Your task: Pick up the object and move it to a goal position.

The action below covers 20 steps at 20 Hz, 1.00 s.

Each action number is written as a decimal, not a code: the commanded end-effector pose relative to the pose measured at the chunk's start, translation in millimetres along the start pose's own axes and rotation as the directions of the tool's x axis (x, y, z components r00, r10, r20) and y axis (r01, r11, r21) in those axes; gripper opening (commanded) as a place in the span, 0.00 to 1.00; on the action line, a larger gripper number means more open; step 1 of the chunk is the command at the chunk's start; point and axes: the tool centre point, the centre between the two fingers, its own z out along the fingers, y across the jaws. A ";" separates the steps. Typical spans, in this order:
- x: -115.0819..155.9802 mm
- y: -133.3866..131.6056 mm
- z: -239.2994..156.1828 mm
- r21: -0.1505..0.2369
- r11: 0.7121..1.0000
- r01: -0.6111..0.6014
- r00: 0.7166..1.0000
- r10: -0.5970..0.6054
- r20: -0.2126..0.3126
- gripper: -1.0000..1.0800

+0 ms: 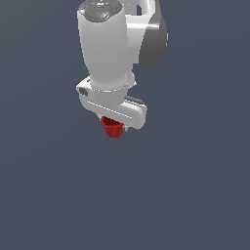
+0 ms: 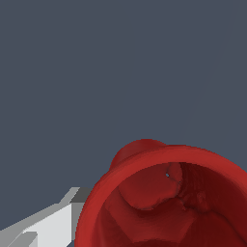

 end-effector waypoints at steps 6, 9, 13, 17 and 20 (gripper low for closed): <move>2.4 17.7 -81.7 0.000 1.000 0.000 1.000 0.000 -0.001 0.00; 3.8 22.6 -104.8 0.000 1.000 0.000 1.000 0.000 -0.001 0.00; 5.4 26.7 -127.3 0.000 1.000 0.001 1.000 -0.001 -0.002 0.00; 6.9 29.3 -140.9 0.000 1.000 0.001 1.000 -0.001 -0.002 0.00; 7.8 30.0 -145.5 0.000 1.000 0.001 1.000 -0.001 -0.002 0.00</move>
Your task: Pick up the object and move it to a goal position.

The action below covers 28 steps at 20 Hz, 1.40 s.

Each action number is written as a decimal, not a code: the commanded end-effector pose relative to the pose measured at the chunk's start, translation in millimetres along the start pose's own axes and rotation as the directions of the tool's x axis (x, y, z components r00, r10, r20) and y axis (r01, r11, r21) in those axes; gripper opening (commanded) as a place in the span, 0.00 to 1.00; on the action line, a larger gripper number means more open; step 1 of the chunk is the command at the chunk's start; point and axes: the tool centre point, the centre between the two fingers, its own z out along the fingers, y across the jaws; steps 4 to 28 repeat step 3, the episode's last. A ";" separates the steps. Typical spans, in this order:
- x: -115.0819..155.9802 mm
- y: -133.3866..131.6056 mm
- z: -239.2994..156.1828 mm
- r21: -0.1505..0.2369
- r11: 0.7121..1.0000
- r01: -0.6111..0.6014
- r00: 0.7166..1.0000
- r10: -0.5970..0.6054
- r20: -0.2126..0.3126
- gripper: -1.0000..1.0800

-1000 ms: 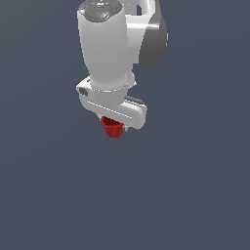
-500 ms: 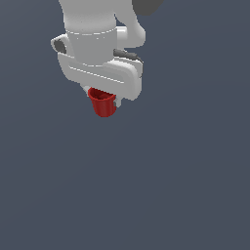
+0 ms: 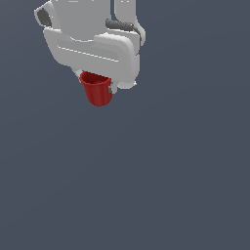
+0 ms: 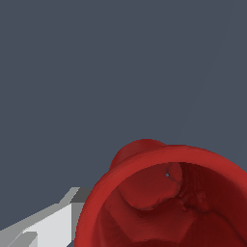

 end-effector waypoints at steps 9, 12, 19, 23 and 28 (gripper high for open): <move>0.9 0.4 -4.5 0.000 1.000 0.000 1.000 0.000 -0.001 0.00; 0.9 0.4 -4.5 0.000 1.000 0.000 1.000 0.000 -0.001 0.00; 0.9 0.4 -4.5 0.000 1.000 0.000 1.000 0.000 -0.001 0.00; 0.9 0.4 -4.5 0.000 1.000 0.000 1.000 0.000 -0.001 0.00; 0.9 0.4 -4.5 0.000 1.000 0.000 1.000 0.000 -0.001 0.00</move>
